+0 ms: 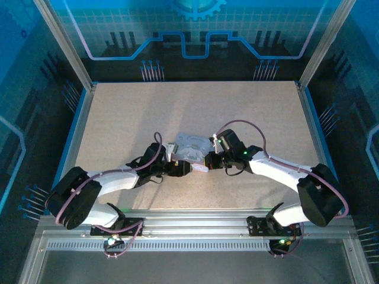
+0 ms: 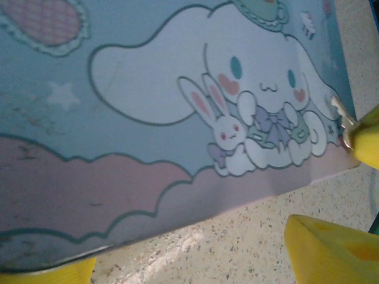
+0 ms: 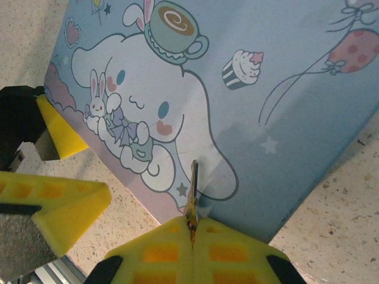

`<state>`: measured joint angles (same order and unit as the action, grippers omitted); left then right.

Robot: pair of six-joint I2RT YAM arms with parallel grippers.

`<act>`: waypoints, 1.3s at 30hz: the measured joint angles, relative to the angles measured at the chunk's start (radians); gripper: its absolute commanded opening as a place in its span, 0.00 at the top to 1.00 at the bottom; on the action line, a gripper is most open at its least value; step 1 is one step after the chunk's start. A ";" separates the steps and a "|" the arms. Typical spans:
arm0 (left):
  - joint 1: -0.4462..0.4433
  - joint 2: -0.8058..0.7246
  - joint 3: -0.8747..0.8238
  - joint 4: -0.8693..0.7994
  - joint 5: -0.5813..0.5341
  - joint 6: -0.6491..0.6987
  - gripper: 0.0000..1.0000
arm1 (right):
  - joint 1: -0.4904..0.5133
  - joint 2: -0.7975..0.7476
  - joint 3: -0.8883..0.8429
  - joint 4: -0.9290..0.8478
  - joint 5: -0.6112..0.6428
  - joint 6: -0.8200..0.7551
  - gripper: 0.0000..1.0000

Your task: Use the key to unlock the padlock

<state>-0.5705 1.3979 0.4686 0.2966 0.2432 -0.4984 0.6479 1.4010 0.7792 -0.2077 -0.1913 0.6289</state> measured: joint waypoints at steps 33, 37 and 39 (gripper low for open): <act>-0.101 0.132 -0.027 0.220 -0.029 0.029 0.33 | 0.000 0.004 0.000 0.003 0.000 0.006 1.00; -0.108 0.140 -0.027 0.229 -0.039 0.029 0.35 | 0.000 0.004 0.000 0.003 0.000 0.006 1.00; -0.109 0.140 -0.027 0.233 -0.046 0.029 0.37 | 0.000 0.004 0.000 0.003 0.000 0.006 1.00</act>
<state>-0.6792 1.5383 0.4419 0.5293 0.1974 -0.4690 0.6476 1.4052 0.7788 -0.2043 -0.1917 0.6350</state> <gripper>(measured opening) 0.644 0.062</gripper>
